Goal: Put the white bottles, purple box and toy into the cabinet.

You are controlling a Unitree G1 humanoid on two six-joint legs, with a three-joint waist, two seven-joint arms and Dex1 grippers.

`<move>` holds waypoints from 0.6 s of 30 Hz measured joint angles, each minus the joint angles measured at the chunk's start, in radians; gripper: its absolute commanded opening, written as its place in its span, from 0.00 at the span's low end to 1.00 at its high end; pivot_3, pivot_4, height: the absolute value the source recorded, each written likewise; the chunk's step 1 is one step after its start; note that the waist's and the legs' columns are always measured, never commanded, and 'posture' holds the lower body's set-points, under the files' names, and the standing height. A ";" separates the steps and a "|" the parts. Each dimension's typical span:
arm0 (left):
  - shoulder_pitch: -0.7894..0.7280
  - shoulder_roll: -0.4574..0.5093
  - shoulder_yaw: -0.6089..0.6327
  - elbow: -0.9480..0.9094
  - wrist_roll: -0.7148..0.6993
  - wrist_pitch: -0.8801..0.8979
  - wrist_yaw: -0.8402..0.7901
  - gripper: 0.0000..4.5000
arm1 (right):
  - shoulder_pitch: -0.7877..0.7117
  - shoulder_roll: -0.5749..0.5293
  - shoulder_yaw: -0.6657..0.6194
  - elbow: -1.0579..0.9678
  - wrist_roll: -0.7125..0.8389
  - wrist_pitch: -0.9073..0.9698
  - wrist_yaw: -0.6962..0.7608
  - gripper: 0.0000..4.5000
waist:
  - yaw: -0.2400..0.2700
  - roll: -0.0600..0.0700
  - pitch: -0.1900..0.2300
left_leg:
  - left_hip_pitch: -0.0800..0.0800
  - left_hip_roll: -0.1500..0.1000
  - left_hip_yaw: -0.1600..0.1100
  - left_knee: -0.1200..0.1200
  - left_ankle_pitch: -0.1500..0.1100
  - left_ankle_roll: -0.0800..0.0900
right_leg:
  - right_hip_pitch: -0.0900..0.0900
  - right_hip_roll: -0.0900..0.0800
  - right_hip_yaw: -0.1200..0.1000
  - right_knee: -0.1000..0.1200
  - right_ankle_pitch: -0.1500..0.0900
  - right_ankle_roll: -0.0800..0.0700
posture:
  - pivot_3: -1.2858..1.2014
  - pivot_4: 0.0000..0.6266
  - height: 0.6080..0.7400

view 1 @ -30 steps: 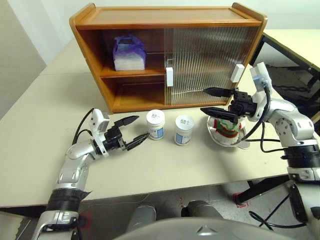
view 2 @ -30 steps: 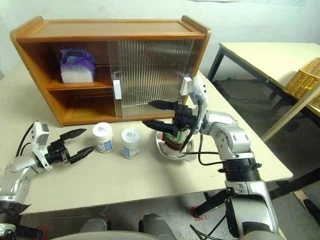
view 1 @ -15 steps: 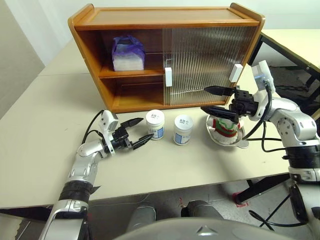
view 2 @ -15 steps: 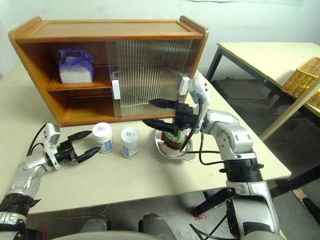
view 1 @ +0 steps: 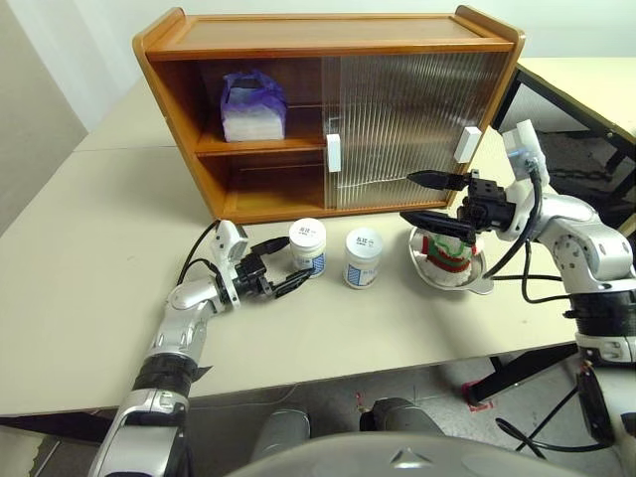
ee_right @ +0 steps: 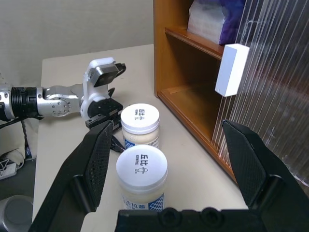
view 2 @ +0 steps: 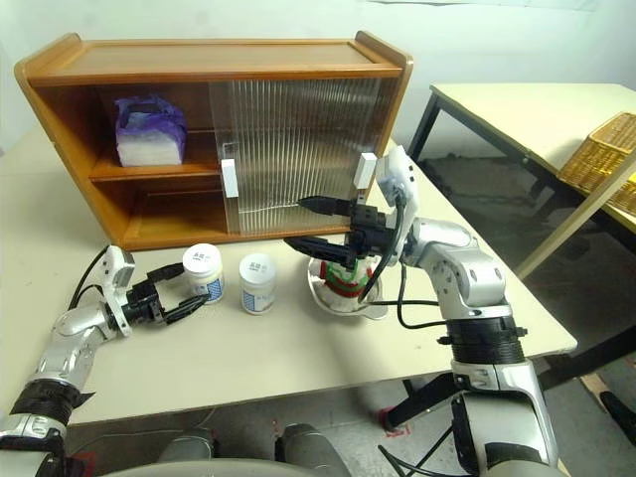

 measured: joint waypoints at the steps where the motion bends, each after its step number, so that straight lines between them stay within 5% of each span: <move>1: -0.001 0.000 0.000 0.000 0.000 -0.001 0.000 1.00 | 0.002 0.000 0.000 0.000 0.000 0.000 -0.001 1.00 | -0.001 0.000 0.000 | 0.000 0.000 0.000 0.000 0.000 0.000 | 0.000 0.000 0.000 0.000 0.000 0.000 | 0.48 0.00 1.00; 4: -0.003 -0.001 0.000 0.004 0.000 -0.002 0.000 1.00 | 0.003 0.000 0.000 0.000 0.000 0.000 -0.006 1.00 | -0.003 0.000 0.000 | 0.000 0.000 0.000 0.000 0.000 0.000 | 0.000 0.001 0.000 0.000 0.000 0.001 | 0.48 0.00 1.00; 9: -0.007 -0.010 -0.003 0.014 0.000 -0.002 -0.001 0.68 | 0.003 0.000 0.000 0.000 0.000 0.000 -0.007 1.00 | -0.004 0.000 0.000 | 0.000 -0.001 0.000 0.000 0.000 0.001 | 0.001 0.000 0.000 0.000 0.000 0.002 | 0.48 0.00 1.00; 18: -0.009 -0.013 -0.002 0.019 -0.002 -0.002 0.002 0.68 | 0.003 0.000 0.000 0.003 0.000 -0.002 -0.004 1.00 | -0.003 0.000 0.000 | 0.000 -0.002 0.000 0.001 0.001 0.001 | 0.001 0.000 0.000 0.000 0.000 0.002 | 0.49 0.00 1.00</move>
